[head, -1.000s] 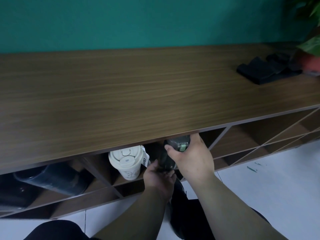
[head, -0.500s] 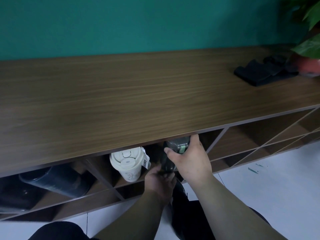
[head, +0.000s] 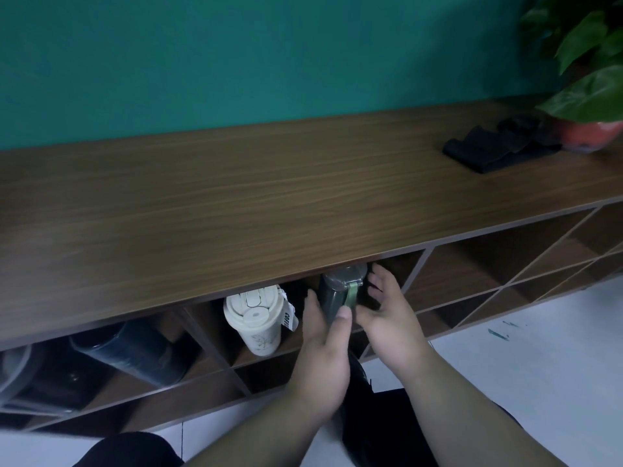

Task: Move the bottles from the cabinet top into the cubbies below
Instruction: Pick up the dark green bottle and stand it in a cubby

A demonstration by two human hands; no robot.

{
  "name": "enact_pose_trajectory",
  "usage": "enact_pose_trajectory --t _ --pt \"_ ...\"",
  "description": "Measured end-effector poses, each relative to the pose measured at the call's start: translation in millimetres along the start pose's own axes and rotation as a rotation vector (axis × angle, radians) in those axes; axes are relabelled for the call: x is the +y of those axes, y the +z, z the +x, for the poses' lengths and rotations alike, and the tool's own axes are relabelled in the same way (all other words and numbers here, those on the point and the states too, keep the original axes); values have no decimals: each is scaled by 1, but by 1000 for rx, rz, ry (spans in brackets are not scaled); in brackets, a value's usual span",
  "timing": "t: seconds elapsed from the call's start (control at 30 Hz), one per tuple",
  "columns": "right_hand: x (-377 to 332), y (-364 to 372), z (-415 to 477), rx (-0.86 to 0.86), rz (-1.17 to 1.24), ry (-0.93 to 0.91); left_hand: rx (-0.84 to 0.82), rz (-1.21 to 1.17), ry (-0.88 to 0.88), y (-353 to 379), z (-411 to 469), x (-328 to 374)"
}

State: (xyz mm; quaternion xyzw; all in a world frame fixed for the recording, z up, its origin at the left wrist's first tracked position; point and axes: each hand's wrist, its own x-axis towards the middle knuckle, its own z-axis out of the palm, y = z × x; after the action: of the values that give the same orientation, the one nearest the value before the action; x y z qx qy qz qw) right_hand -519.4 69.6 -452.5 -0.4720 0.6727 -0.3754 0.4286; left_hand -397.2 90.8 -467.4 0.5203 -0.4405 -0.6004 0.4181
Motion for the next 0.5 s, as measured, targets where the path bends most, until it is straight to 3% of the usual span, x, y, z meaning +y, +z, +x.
enact_pose_trajectory --t 0.17,0.5 --pt "-4 7 3 31 -29 8 3 108 103 1 14 9" --pt "-6 9 7 44 -79 5 -28 215 64 1 14 3"
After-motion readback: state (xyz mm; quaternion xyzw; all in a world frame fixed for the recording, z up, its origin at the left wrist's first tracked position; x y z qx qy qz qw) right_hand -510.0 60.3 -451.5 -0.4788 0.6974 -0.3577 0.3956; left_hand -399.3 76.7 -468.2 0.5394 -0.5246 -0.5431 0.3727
